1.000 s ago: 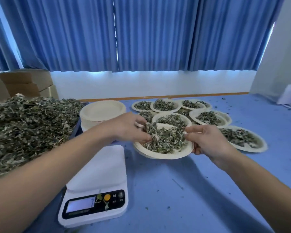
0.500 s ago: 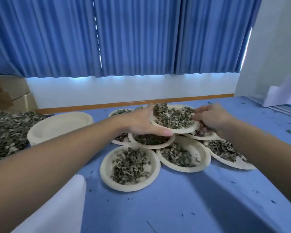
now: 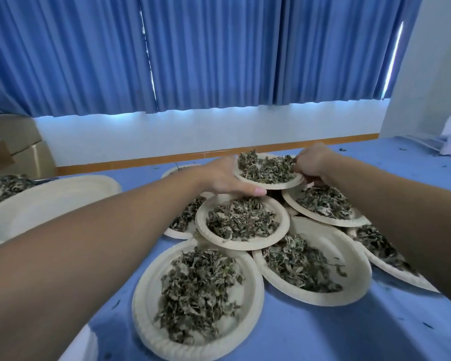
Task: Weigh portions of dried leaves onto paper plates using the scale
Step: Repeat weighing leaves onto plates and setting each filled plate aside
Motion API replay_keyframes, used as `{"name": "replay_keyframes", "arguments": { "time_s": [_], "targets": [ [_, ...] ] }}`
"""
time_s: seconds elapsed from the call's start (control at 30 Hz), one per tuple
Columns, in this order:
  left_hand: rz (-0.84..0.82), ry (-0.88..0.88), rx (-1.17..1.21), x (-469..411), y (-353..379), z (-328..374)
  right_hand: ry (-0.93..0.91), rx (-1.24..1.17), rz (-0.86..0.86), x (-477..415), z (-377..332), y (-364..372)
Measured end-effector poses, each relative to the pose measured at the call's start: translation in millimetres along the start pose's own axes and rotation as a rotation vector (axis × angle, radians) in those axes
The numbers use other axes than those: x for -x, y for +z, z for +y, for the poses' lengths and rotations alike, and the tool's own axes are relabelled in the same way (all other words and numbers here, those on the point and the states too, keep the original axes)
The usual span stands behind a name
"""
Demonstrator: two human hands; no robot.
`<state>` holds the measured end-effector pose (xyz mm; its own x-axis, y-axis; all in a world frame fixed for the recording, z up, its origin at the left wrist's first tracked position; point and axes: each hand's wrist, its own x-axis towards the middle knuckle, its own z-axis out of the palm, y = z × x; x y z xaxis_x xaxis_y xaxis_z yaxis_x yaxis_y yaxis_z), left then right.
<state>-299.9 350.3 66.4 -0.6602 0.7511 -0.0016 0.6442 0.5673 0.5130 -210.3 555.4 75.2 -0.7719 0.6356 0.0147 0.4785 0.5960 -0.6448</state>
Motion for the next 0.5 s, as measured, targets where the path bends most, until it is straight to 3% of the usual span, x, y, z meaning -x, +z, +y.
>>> {"name": "replay_keyframes", "arguments": {
  "time_s": [0.17,0.3,0.5],
  "targets": [
    [-0.025,-0.017,-0.101,2.5,2.2,5.9,-0.045,0.269,0.106,3.5,-1.9,2.1],
    [-0.002,0.025,-0.138,25.9,-18.5,11.8,-0.127,0.163,0.342,27.6,-10.6,-1.3],
    [0.196,0.077,-0.316,99.5,-65.4,-4.7,-0.457,0.131,0.262,91.8,-71.5,21.9]
  ]
}}
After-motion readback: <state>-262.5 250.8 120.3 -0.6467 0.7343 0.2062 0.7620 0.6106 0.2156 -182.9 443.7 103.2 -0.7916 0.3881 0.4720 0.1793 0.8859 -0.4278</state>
